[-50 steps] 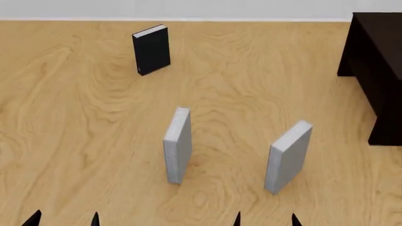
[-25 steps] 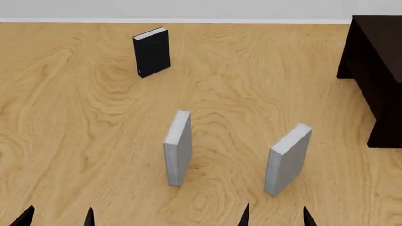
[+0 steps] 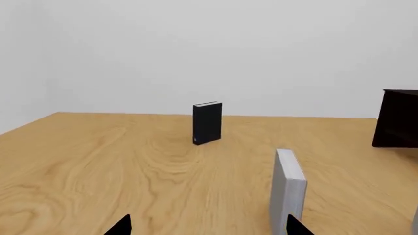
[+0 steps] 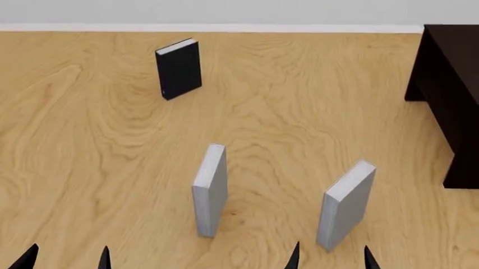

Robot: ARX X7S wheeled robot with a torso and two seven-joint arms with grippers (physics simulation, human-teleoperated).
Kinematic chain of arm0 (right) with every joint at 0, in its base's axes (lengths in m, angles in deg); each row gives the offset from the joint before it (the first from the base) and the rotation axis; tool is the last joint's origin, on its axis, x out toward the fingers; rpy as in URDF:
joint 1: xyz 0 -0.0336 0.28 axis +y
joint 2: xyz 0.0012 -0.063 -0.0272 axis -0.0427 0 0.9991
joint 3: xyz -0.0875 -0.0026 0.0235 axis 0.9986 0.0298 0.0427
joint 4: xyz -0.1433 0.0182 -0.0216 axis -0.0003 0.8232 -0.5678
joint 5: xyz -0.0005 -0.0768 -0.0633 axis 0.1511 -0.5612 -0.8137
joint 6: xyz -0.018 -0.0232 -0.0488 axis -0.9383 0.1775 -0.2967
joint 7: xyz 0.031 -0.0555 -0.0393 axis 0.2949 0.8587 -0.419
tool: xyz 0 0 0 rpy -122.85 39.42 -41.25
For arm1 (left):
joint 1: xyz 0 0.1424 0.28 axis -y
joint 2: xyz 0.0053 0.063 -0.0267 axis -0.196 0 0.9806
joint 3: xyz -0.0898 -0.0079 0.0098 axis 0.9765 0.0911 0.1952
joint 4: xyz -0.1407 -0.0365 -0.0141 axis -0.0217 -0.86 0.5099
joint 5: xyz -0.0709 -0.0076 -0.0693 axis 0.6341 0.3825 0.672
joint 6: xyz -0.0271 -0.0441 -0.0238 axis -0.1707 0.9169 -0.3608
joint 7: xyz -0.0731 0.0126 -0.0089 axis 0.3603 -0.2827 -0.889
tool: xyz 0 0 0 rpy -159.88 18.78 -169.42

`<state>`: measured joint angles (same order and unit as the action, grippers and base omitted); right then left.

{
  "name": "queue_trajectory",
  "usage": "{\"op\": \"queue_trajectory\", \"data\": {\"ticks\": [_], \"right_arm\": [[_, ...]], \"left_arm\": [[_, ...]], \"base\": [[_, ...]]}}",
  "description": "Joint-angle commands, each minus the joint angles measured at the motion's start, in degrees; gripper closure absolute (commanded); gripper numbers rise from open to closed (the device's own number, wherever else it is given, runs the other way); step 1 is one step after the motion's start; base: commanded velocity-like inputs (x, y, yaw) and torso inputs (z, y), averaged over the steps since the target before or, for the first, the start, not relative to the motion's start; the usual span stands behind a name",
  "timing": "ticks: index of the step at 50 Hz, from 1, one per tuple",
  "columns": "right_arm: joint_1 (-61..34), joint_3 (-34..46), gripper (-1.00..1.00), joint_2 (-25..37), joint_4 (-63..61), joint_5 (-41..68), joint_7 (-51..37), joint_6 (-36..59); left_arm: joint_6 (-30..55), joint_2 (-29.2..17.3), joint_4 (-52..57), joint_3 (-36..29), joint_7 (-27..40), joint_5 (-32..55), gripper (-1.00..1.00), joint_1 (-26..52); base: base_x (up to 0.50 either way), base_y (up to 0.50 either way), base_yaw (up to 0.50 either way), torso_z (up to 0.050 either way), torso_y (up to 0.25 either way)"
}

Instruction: Pick up the book on the right and place it on the cabinet shelf.

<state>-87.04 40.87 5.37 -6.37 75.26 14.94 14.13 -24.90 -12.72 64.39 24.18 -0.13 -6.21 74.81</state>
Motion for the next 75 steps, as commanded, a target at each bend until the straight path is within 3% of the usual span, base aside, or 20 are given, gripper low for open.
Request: {"op": "queue_trajectory", "data": {"ticks": [1, 75], "right_arm": [[0.1, 0.5, -1.0, 0.5, 0.0, 0.5, -0.8, -0.1], [0.8, 1.3, -1.0, 3.3, -2.4, 4.2, -4.9, 1.2]], "left_arm": [[-0.7, -0.6, -0.4, -0.7, 0.6, 0.2, -1.0, 0.0], [-1.8, -3.4, -1.1, -2.3, 3.6, 2.9, -1.0, 0.6]], "base": [[0.17, 0.0, 0.0, 0.0, 0.0], [0.17, -0.03, 0.0, 0.0, 0.0]]}}
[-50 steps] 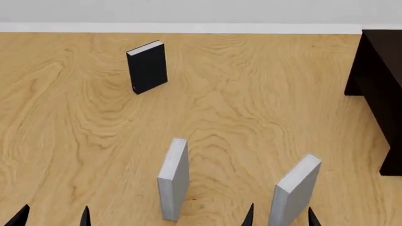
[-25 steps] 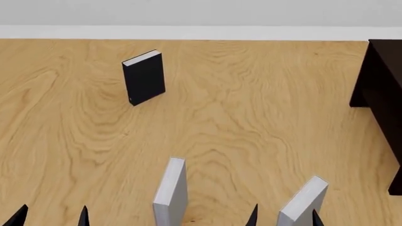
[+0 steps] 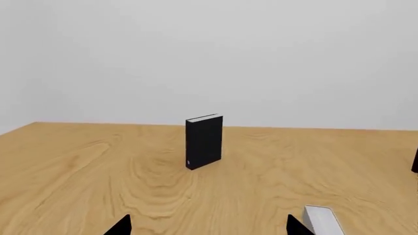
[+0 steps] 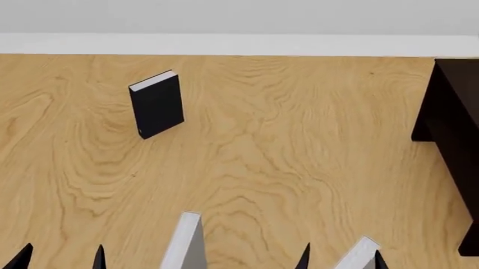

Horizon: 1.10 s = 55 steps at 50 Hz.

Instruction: Pick up the book on the right and place it on the cabinet shelf.

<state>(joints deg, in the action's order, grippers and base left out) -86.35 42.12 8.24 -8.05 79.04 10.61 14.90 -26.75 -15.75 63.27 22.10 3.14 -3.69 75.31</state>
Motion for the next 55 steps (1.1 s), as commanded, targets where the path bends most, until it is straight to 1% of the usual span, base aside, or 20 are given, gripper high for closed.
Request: {"op": "queue_trajectory", "data": {"ticks": [1, 40, 55], "right_arm": [[0.1, 0.1, -1.0, 0.4, -0.8, 0.5, -0.6, 0.5], [0.6, 0.4, -1.0, 1.8, -0.6, 2.1, -2.3, 0.2], [0.4, 1.6, -1.0, 2.4, -0.7, 1.8, -3.0, 0.4]], "left_arm": [[-0.1, -0.4, -0.1, -0.3, 0.4, 0.3, -1.0, 0.1], [-0.5, -1.9, 0.1, -1.7, 2.1, 1.7, -1.0, 0.2], [-1.0, -2.4, -0.2, -2.1, 2.5, 2.2, -1.0, 0.3]], "base": [[0.15, -0.16, 0.0, 0.0, 0.0], [0.13, -0.13, 0.0, 0.0, 0.0], [0.1, -0.12, 0.0, 0.0, 0.0]]}}
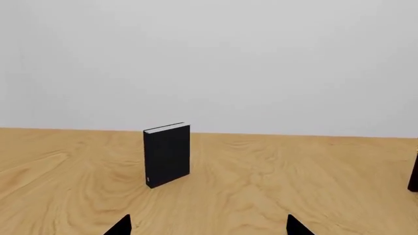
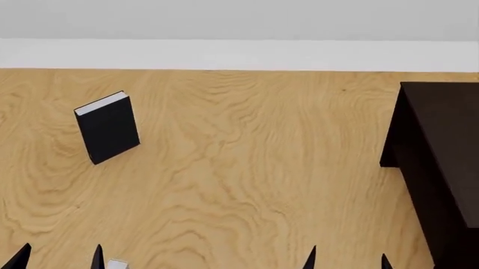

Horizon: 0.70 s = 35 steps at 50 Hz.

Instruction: Pick up the book on the right and place it on the cabinet shelf.

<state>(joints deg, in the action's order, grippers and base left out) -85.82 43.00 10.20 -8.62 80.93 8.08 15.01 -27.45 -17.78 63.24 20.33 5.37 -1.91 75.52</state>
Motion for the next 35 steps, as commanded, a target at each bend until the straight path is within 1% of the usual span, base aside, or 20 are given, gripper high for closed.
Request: {"op": "queue_trajectory", "data": {"ticks": [1, 3, 16, 19, 27, 30, 34, 35], "right_arm": [[-0.2, 1.0, -1.0, 0.5, -0.1, -0.1, -0.4, 0.3], [-0.3, 1.7, -1.0, 0.8, 0.1, -1.3, -0.5, -0.1], [-0.1, 1.4, -1.0, 0.8, -0.1, -0.1, -1.0, -0.1], [0.9, 1.5, -1.0, 1.2, -2.0, -0.5, -1.6, 0.5], [5.5, 2.0, -1.0, 2.6, -12.0, 2.9, -1.7, 7.2], [8.5, 1.4, -1.0, 3.6, -18.2, 6.5, -1.8, 12.8], [11.0, 1.3, -1.0, 4.8, -23.2, 9.4, -1.9, 17.5], [12.0, 1.4, -1.0, 5.1, -24.8, 10.1, -2.1, 18.8]], "left_arm": [[-0.3, -0.4, -0.1, -0.4, 0.4, 0.3, -1.0, 0.0], [-0.2, -0.4, -0.3, -0.4, 0.5, 0.3, -1.0, 0.2], [-0.3, -0.9, 0.6, -0.5, 1.0, 0.6, -1.0, -0.1], [-0.3, -1.1, 1.1, -0.4, 1.3, 0.6, -1.0, -0.3], [-0.3, -1.5, 2.0, -0.3, 1.8, 0.6, -1.0, -0.8], [-0.6, -1.4, 1.3, -0.4, 1.9, 0.5, -1.0, -0.5], [-0.9, -1.5, 1.2, -0.5, 1.9, 0.6, -1.0, -0.6], [-2.0, -1.4, 0.1, -0.6, 1.7, 0.4, -1.0, -0.7]], "base": [[0.09, -0.12, 0.0, 0.0, 0.0], [0.1, -0.12, 0.0, 0.0, 0.0], [0.14, -0.08, 0.0, 0.0, 0.0], [0.07, 0.0, 0.0, 0.0, 0.0], [0.0, 0.0, 0.0, 0.0, 0.0], [0.0, 0.0, 0.0, 0.0, 0.0], [0.0, 0.0, 0.0, 0.0, 0.0], [0.0, 0.0, 0.0, 0.0, 0.0]]}}
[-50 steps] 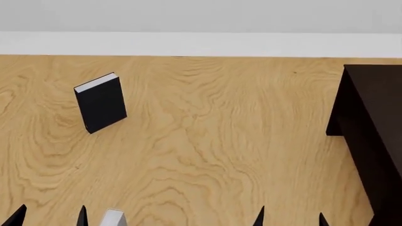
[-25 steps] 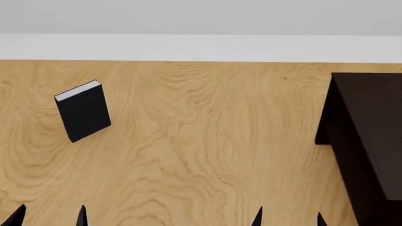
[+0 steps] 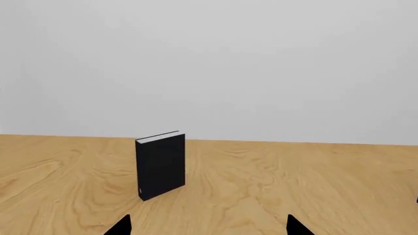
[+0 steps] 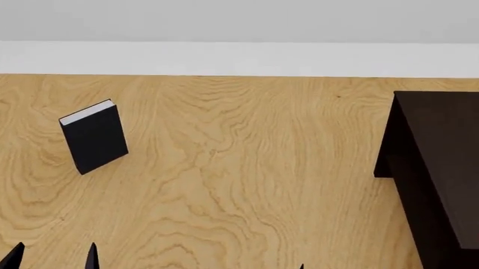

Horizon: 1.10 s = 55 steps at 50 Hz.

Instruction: Pick up the book on the right and place it on the cabinet shelf.

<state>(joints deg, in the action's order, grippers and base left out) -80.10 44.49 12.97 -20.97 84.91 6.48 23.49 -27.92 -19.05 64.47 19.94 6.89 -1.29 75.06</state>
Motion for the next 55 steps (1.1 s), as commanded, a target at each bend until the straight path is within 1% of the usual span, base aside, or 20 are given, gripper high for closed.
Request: {"op": "queue_trajectory", "data": {"ticks": [1, 3, 5, 7, 9, 11, 16, 18, 19, 20, 22, 23, 25, 26, 27, 30, 35, 42, 51, 55], "right_arm": [[6.4, -0.2, -1.0, 2.4, -12.8, 6.5, -0.5, 10.6], [7.9, -1.3, -1.0, 2.8, -15.6, 10.2, 0.0, 13.0], [8.8, -1.7, -1.0, 3.2, -17.8, 11.6, -0.5, 14.8], [9.5, -3.4, -1.0, 3.6, -20.9, 16.1, -1.2, 18.7], [9.7, -4.9, -1.0, 3.6, -23.1, 19.1, -2.6, 21.6], [9.6, -5.9, -1.0, 4.1, -25.4, 21.3, -4.0, 24.2], [8.9, -10.6, -1.0, 4.6, -30.9, 29.4, -9.2, 31.1], [8.4, -13.4, -1.0, 4.6, -32.3, 35.0, -12.1, 34.0], [8.2, -13.4, -1.0, 5.1, -32.8, 35.6, -13.1, 34.6], [8.0, -14.4, -1.0, 5.5, -33.1, 39.1, -14.7, 35.1], [7.4, -14.2, -1.0, 7.5, -33.2, 43.0, -17.7, 34.3], [6.9, -13.8, -1.0, 8.5, -33.2, 44.8, -19.9, 34.1], [5.7, -14.2, -1.0, 9.7, -33.0, 50.7, -23.6, 34.7], [5.1, -14.4, -1.0, 10.0, -32.9, 52.5, -25.5, 34.9], [4.5, -14.1, -1.0, 10.5, -33.1, 53.7, -26.7, 34.7], [2.6, -14.2, -1.0, 11.6, -32.3, 61.6, -32.4, 34.7], [-0.2, -14.5, -1.0, 12.3, -31.2, 70.0, -39.3, 33.5], [-2.9, -14.7, -1.0, 11.9, -30.4, 76.1, -45.9, 31.1], [-3.4, -16.4, -1.0, 10.8, -28.0, 81.1, -49.2, 26.7], [-7.1, -15.1, -1.0, 12.2, -24.8, 86.2, -53.3, 25.8]], "left_arm": [[-2.9, 0.1, -2.6, -0.3, -0.1, -0.4, -1.0, -0.2], [-0.7, -0.3, -0.4, -0.3, 0.4, -0.1, -1.0, -0.2], [-0.6, -0.3, -0.4, -0.3, 0.5, -0.1, -1.0, -0.1], [-0.4, -0.4, -0.3, -0.4, 0.6, 0.0, -1.0, 0.0], [-2.4, 0.0, -2.3, -0.6, 0.2, -0.4, -1.0, -0.1], [-0.8, -0.3, -0.8, -0.6, 0.6, -0.1, -1.0, 0.0], [-1.0, -0.5, -1.3, -0.5, 0.6, 0.2, -1.0, 0.0], [-4.5, 0.0, -4.9, -0.6, -0.1, -0.2, -1.0, -0.1], [-5.3, 0.1, -5.8, -0.6, -0.3, -0.2, -1.0, 0.0], [-2.5, -0.4, -2.9, -0.4, 0.3, 0.5, -1.0, 0.0], [-3.7, -0.2, -4.4, -0.6, 0.1, 0.3, -1.0, 0.1], [-2.0, -0.5, -2.7, -0.6, 0.4, 0.7, -1.0, 0.2], [-1.3, -0.6, -2.0, -0.7, 0.6, 0.7, -1.0, 0.2], [-1.3, -0.7, -2.0, -0.7, 0.6, 0.8, -1.0, 0.2], [-3.6, -0.2, -4.5, -0.8, 0.1, 0.4, -1.0, 0.1], [-1.4, -0.7, -2.5, -0.7, 0.7, 0.9, -1.0, 0.4], [-1.1, -0.9, -1.8, -0.6, 1.0, 1.1, -1.0, 0.3], [-1.5, -0.9, -2.8, -0.9, 0.9, 1.2, -1.0, 0.6], [-1.8, -1.0, -3.2, -1.1, 1.0, 1.4, -1.0, 0.7], [-1.9, -1.1, -3.2, -1.2, 1.1, 1.3, -1.0, 0.7]], "base": [[0.0, 0.0, 0.0, 0.0, 0.0], [0.0, 0.0, 0.0, 0.0, 0.0], [0.0, 0.0, 0.0, 0.0, 0.0], [0.0, 0.0, 0.0, 0.0, 0.0], [0.0, 0.0, 0.0, 0.0, 0.0], [0.0, 0.0, 0.0, 0.0, 0.0], [0.0, 0.0, 0.0, 0.0, 0.0], [0.0, 0.0, 0.0, 0.0, 0.0], [0.0, 0.0, 0.0, 0.0, 0.0], [0.0, 0.0, 0.0, 0.0, 0.0], [0.0, 0.0, 0.0, 0.0, 0.0], [0.0, 0.0, 0.0, 0.0, 0.0], [0.0, 0.0, 0.0, 0.0, 0.0], [0.0, 0.0, 0.0, 0.0, 0.0], [0.0, 0.0, 0.0, 0.0, 0.0], [0.0, 0.0, 0.0, 0.0, 0.0], [0.0, 0.0, 0.0, 0.0, 0.0], [0.0, 0.0, 0.0, 0.0, 0.0], [0.0, 0.0, 0.0, 0.0, 0.0], [0.0, 0.0, 0.0, 0.0, 0.0]]}}
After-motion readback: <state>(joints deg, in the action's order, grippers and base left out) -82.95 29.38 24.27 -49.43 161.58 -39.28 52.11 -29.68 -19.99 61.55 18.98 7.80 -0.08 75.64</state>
